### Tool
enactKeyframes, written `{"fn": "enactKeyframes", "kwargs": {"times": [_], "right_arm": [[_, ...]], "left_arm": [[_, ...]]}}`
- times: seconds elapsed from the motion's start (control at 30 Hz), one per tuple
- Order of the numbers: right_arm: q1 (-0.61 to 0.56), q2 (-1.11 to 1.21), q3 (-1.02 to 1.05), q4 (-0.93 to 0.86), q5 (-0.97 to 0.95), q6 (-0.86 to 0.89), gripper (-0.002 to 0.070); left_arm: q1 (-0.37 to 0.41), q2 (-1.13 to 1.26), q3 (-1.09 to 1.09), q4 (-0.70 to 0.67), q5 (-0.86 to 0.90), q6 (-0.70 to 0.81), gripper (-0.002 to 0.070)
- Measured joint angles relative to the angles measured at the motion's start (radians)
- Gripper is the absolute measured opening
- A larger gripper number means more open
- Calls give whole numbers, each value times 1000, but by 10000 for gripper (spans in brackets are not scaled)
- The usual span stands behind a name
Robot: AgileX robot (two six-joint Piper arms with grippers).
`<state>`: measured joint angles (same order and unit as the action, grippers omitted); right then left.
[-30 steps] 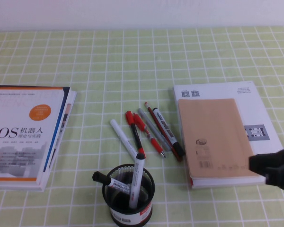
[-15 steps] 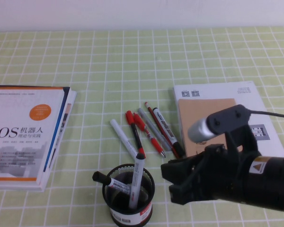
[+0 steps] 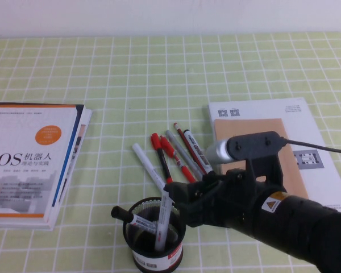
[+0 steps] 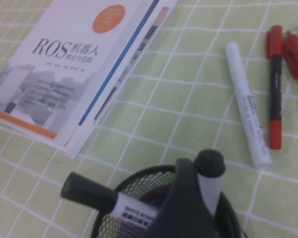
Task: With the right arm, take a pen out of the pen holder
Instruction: 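Take a marker out of the pen holder and lay it on the table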
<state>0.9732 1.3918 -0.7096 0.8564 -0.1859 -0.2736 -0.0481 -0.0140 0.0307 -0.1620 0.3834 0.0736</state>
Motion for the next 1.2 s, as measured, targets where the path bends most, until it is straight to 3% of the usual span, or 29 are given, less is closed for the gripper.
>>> {"fn": "enactKeyframes", "kwargs": {"times": [0.3,1.2], "right_arm": [[0,36,-23,5,-9,81,467],[1,191,-146,25,44,79,468]], "left_arm": [[0,0,0,0,0,0,-8],[0,0,0,0,0,0,-8]]}}
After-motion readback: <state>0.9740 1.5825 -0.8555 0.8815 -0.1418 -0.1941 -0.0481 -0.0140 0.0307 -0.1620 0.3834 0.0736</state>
